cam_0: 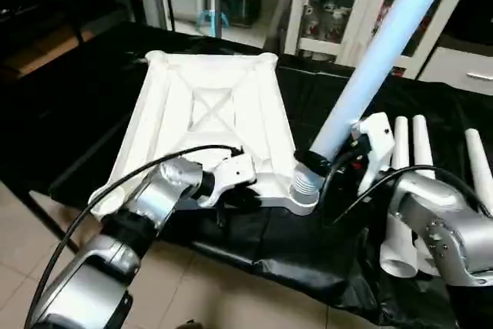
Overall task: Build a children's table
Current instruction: Insert table leg to table base
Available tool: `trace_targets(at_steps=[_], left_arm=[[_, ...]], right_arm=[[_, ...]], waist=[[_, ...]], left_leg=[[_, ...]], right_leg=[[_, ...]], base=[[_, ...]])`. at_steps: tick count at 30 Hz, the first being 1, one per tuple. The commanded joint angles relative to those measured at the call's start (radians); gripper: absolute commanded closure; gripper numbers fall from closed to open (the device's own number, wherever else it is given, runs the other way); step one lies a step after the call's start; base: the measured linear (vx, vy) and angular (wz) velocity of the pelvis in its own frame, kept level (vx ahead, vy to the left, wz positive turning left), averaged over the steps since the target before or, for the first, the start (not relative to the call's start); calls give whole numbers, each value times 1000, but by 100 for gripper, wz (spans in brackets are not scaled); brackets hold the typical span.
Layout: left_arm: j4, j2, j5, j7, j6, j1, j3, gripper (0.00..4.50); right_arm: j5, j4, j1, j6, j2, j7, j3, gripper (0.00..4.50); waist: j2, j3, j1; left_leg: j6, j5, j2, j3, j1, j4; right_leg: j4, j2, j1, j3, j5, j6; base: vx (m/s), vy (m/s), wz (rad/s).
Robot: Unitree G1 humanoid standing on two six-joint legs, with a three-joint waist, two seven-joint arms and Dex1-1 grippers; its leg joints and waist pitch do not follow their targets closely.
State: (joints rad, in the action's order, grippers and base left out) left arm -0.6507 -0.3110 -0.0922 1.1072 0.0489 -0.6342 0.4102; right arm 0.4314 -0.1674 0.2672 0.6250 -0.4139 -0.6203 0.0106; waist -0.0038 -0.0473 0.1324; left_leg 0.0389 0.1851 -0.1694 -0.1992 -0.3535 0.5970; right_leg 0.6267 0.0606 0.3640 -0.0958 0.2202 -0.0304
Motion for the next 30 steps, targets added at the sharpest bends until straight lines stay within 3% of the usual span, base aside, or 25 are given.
trace_targets(at_steps=[1, 5, 8, 10, 12, 16, 19, 30], left_arm=[[-7, 1, 23, 20, 30, 79, 18, 442], [30, -20, 14, 48, 37, 102, 36, 450], [35, -27, 7, 52, 34, 106, 39, 450], [44, -29, 4, 60, 40, 110, 39, 450], [66, -33, 0, 71, 53, 118, 40, 450], [83, -39, -2, 89, 64, 121, 46, 450], [85, -42, -3, 93, 63, 118, 49, 450], [106, -46, -15, 101, 68, 124, 52, 450]], right_arm=[[4, 17, 14, 4, -18, -16, 9, 264], [2, 29, 28, 37, -41, -48, 32, 264], [-1, 35, 32, 54, -56, -71, 44, 264], [6, 41, 34, 67, -60, -82, 45, 264], [11, 53, 40, 76, -74, -112, 58, 264], [5, 70, 58, 79, -85, -142, 85, 264], [-7, 90, 77, 82, -87, -158, 105, 264], [-41, 163, 123, 61, -78, -181, 148, 264]], waist=[[-17, 51, -3], [-33, 53, -16], [-30, 53, -15], [-34, 53, -15], [-32, 54, -14], [-40, 51, -18], [-38, 50, -16], [-47, 50, -18]], left_leg=[[-6, 202, -84, 51, 5, -79], [-26, 158, -79, 45, 4, -76], [-40, 141, -76, 40, 7, -73], [-37, 145, -79, 41, 7, -75], [-35, 149, -81, 42, 9, -76], [-32, 159, -80, 41, 8, -76], [-26, 168, -81, 42, 10, -77], [-16, 176, -82, 42, 12, -79]], right_leg=[[-103, 133, -30, 74, 333, -97], [-93, 124, -30, 76, 246, -115], [-94, 123, -28, 78, 227, -120], [-94, 122, -29, 77, 229, -118], [-93, 124, -30, 77, 230, -122], [-95, 123, -28, 76, 250, -124], [-99, 124, -26, 78, 278, -117], [-98, 126, -25, 78, 271, -124]], base=[[0, 0, 0], [0, 0, 0], [0, 0, 0], [0, 0, 0], [0, 0, 0], [0, 0, 0], [0, 0, 0], [0, 0, 0]])
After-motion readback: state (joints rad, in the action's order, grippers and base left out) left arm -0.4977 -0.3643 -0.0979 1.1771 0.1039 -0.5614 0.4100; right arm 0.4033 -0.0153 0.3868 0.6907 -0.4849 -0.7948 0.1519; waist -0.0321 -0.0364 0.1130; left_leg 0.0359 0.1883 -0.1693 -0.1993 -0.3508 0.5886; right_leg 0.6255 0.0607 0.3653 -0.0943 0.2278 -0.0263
